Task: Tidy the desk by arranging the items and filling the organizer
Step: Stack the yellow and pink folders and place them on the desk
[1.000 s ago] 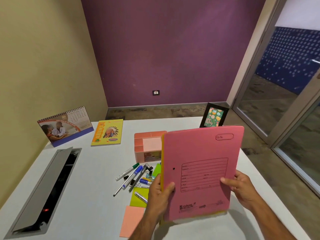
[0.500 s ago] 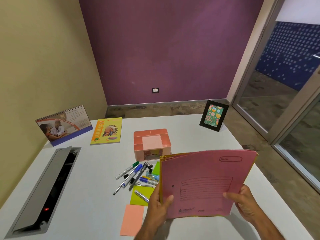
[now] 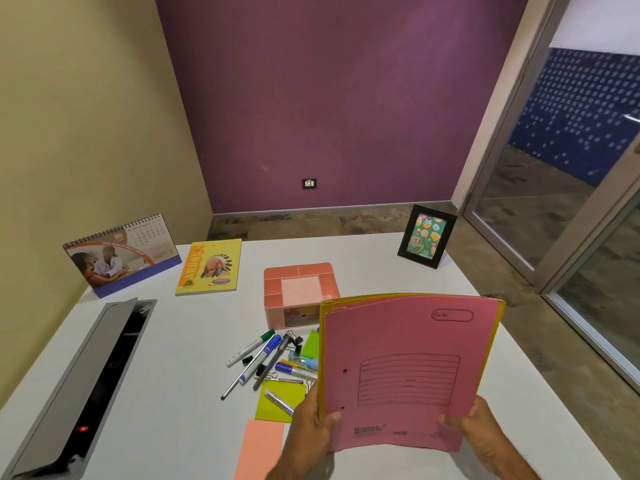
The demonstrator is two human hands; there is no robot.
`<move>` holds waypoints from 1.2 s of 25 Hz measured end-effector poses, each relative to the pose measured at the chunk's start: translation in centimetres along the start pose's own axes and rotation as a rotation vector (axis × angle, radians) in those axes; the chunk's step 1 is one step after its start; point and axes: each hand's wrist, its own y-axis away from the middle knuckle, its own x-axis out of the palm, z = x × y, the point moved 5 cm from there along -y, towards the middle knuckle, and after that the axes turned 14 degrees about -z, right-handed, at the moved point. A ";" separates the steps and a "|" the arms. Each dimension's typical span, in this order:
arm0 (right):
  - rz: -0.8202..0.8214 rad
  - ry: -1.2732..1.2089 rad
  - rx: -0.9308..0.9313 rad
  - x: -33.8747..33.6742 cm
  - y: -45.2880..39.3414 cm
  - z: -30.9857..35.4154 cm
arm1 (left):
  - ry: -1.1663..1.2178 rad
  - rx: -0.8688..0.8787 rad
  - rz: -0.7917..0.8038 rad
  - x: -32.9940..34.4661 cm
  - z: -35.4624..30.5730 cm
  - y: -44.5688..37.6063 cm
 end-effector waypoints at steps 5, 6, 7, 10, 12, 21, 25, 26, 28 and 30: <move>-0.058 0.006 -0.020 -1.0 -2.9 1.8 | 0.015 0.023 0.003 1.4 -2.9 -2.1; -0.068 -0.003 -0.028 -1.3 -3.7 2.6 | 0.019 0.029 0.002 1.8 -3.9 -2.8; -0.070 -0.014 -0.043 -1.5 -4.5 3.7 | 0.015 0.035 -0.005 2.3 -4.8 -3.7; -0.081 -0.033 -0.098 -1.7 -7.6 7.2 | -0.006 0.043 -0.049 3.6 -7.7 -7.2; -0.097 -0.023 -0.128 -1.5 -10.2 9.6 | -0.013 0.064 -0.077 4.5 -9.6 -10.0; -0.109 0.037 -0.179 2.6 -23.9 18.4 | -0.140 0.042 -0.200 7.1 -14.8 -25.2; -0.100 0.068 -0.166 5.6 -29.0 18.7 | -0.270 -0.008 -0.233 7.9 -13.8 -31.3; -0.095 0.077 -0.155 6.4 -30.1 18.4 | -0.308 -0.013 -0.237 8.1 -13.3 -32.7; -0.085 0.090 -0.120 7.7 -32.0 17.5 | -0.385 -0.033 -0.242 8.2 -12.3 -34.9; -0.070 0.114 -0.086 8.9 -33.8 16.5 | -0.469 -0.058 -0.250 8.4 -11.2 -37.0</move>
